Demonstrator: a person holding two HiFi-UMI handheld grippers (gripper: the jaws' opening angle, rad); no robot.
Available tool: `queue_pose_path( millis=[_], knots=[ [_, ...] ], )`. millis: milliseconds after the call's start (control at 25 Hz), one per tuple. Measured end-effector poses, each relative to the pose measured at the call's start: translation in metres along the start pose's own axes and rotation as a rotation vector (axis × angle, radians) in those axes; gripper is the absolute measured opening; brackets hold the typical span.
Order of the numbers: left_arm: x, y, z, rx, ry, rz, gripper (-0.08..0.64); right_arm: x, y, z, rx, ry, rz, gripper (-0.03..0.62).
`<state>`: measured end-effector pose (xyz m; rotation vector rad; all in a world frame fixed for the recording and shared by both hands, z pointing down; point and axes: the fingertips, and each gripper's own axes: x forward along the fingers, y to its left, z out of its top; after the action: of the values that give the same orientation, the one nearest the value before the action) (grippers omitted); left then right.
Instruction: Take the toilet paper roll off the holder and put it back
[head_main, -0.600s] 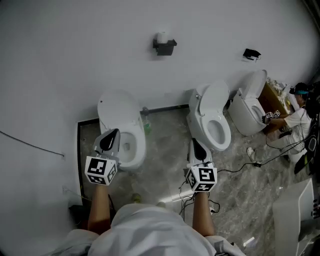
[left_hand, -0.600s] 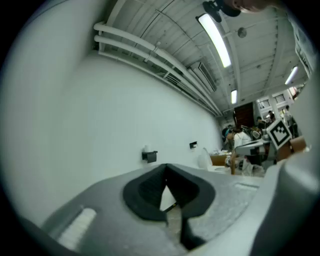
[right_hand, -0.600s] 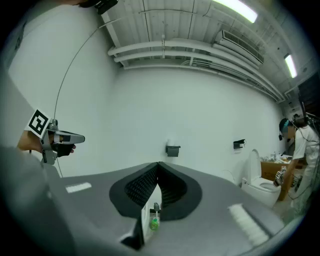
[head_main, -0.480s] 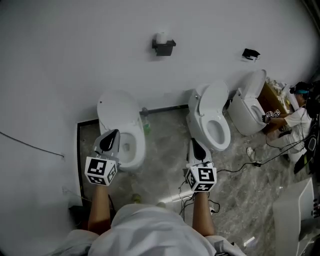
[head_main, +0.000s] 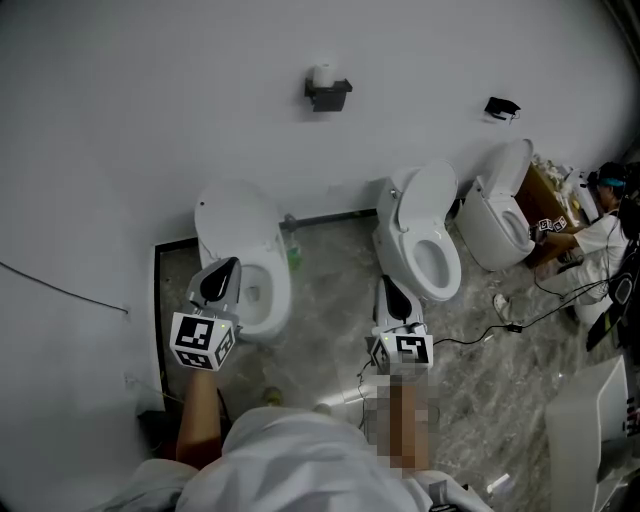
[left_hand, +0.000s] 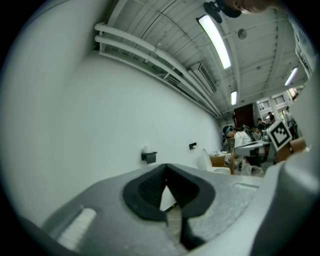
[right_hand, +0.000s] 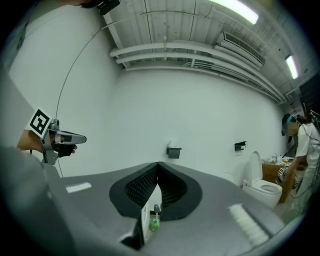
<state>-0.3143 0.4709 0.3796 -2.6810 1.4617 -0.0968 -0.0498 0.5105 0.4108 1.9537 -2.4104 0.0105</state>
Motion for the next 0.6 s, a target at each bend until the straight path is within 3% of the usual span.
queue_pose_path(
  millis=[600],
  knots=[
    [0.007, 0.021, -0.009, -0.02, 0.01, -0.025, 0.0, 0.022, 0.017, -0.003, -0.021, -0.002, -0.032, 0.002]
  ],
)
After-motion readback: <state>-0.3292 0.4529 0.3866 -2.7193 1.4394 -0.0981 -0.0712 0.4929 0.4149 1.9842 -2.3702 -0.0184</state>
